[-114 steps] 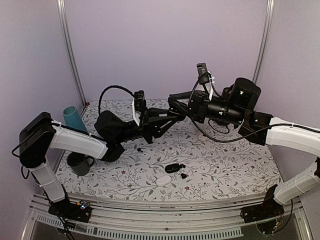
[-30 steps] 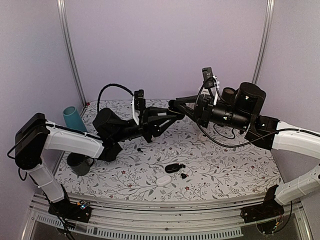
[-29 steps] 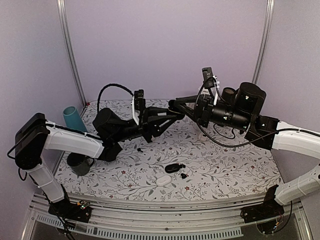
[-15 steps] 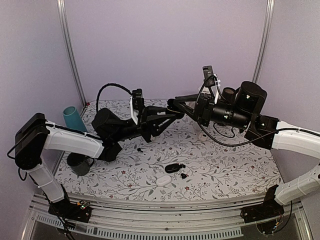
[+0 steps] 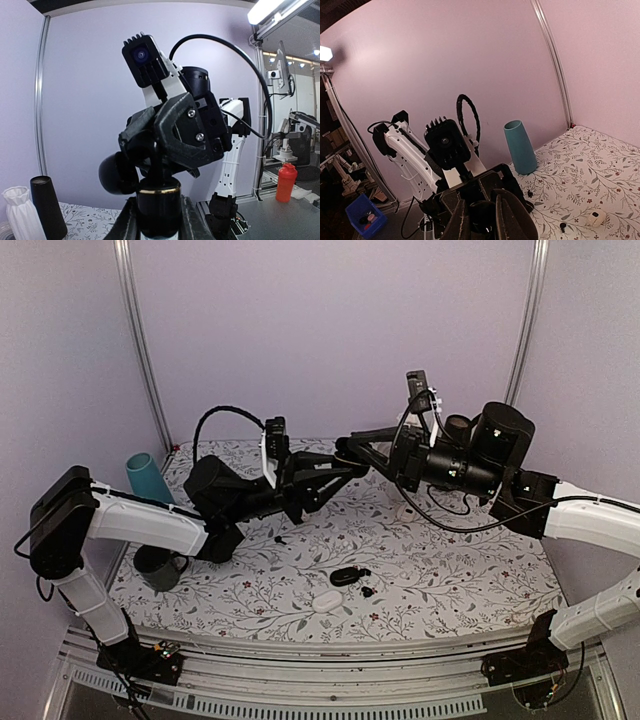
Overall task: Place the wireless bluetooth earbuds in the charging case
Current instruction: Insert the right earbud into the right side groove of the charging case.
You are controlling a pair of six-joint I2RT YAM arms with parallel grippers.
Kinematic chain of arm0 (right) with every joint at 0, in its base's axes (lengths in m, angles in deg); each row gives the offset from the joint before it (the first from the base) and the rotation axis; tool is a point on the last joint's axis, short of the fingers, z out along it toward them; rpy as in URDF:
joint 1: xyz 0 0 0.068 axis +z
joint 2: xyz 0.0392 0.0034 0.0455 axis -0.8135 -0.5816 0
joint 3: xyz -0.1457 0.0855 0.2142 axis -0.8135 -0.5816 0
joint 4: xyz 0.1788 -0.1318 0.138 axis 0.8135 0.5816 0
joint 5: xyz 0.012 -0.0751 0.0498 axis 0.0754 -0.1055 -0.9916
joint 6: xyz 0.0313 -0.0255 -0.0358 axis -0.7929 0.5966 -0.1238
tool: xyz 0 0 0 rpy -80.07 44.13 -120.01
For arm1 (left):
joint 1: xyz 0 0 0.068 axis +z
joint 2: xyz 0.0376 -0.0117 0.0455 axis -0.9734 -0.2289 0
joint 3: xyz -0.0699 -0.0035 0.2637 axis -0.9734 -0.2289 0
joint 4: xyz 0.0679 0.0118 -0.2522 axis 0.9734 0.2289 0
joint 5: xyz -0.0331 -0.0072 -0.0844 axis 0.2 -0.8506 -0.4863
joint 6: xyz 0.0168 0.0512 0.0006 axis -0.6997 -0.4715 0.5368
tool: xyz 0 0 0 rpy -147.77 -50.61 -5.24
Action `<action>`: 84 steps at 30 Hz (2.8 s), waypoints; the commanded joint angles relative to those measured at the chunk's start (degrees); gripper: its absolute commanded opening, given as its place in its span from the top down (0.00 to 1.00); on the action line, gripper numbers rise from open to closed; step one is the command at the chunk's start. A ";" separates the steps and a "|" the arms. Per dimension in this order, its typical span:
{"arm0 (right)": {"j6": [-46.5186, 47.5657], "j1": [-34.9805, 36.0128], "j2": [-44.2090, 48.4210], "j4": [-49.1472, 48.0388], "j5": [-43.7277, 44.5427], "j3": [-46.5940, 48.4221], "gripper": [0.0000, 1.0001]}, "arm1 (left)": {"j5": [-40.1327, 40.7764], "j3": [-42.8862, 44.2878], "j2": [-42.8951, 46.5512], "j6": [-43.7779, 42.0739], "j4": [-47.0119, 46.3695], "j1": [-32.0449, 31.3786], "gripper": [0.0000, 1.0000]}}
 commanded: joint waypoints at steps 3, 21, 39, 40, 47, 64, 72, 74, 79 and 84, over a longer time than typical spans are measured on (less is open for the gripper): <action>1.03 -0.25 1.83 -0.58 1.31 0.65 0.93 | 0.95 1.42 1.47 0.96 -0.26 0.23 1.00; 2.10 -0.30 1.39 -0.76 -0.36 1.29 0.93 | -2.91 3.53 0.24 1.22 2.50 -0.20 1.00; 2.12 -0.26 -0.16 0.13 -0.16 1.80 0.93 | -6.44 5.13 -0.12 -0.51 5.56 -1.21 1.00; 2.12 -0.23 -0.34 0.13 -0.26 1.81 0.93 | -6.55 5.20 -0.12 -0.59 5.57 -1.26 1.00; 1.94 -0.23 -1.15 0.30 -0.45 1.71 0.93 | -7.14 5.36 0.14 -0.74 5.40 -1.35 1.00; 1.94 -0.30 -2.34 0.31 -0.29 1.55 0.93 | -5.96 5.01 1.23 0.61 1.24 -1.65 1.00; 1.77 -0.26 -2.30 0.56 -0.09 1.05 0.93 | -4.64 5.31 1.68 1.71 -1.13 -1.61 1.00; 1.68 -0.24 -2.10 0.57 0.14 0.73 0.93 | -4.25 5.31 1.81 1.81 -1.33 -1.61 1.00; 1.68 -0.22 -1.80 0.98 0.48 0.28 0.93 | -3.32 5.27 2.22 1.67 -1.65 -1.60 1.00; 1.77 -0.26 -1.55 1.59 1.02 -0.20 0.93 | -2.32 5.30 2.60 1.28 -1.74 -1.52 1.00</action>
